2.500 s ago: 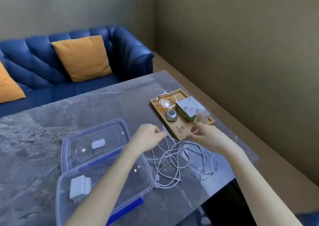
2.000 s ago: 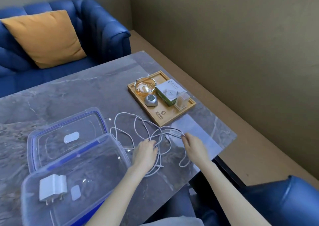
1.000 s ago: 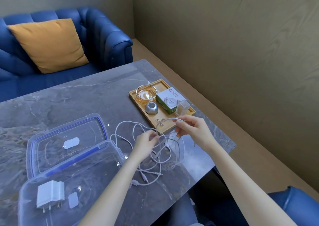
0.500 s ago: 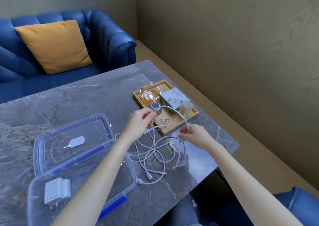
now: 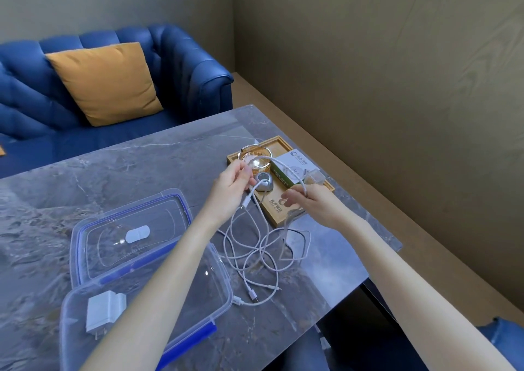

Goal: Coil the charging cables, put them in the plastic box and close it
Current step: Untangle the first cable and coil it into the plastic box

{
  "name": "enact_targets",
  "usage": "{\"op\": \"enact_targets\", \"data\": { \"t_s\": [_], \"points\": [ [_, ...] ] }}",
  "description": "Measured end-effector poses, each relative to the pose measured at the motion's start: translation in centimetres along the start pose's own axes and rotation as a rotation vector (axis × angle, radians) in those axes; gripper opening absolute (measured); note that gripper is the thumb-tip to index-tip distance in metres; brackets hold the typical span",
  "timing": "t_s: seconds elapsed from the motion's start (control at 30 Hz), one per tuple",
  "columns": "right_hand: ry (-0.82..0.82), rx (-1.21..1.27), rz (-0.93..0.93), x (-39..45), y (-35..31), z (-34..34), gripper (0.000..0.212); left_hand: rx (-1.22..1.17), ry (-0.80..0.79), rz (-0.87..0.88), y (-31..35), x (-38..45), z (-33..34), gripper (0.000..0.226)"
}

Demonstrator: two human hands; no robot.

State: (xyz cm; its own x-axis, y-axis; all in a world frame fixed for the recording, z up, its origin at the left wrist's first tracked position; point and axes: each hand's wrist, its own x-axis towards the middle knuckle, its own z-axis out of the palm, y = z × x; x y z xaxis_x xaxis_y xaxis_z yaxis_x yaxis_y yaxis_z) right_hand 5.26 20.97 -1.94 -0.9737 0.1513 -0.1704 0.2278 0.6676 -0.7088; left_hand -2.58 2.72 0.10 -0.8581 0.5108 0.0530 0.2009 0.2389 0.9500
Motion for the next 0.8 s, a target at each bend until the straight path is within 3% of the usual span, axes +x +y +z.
{"op": "enact_targets", "data": {
  "t_s": [0.1,0.27,0.4,0.53,0.8],
  "points": [
    [0.117,0.108,-0.016,-0.4,-0.4,-0.7,0.038,-0.044,-0.062,-0.159,-1.0,-0.4,0.5,0.030],
    [0.146,0.169,-0.018,-1.1,-2.0,-1.9,0.036,-0.275,-0.064,-0.258,-0.4,-1.2,1.5,0.026],
    [0.215,0.140,-0.049,-0.9,-2.5,-2.8,0.036,-0.370,-0.027,-0.216,1.1,-0.9,1.2,0.026],
    [0.260,0.170,-0.082,-0.6,-3.0,-3.8,0.035,-0.304,-0.017,-0.139,2.4,-0.4,0.1,0.025],
    [0.128,0.192,0.052,-0.3,-2.9,-3.1,0.046,-0.129,0.019,0.040,3.3,0.5,-2.3,0.018]
  ]
}}
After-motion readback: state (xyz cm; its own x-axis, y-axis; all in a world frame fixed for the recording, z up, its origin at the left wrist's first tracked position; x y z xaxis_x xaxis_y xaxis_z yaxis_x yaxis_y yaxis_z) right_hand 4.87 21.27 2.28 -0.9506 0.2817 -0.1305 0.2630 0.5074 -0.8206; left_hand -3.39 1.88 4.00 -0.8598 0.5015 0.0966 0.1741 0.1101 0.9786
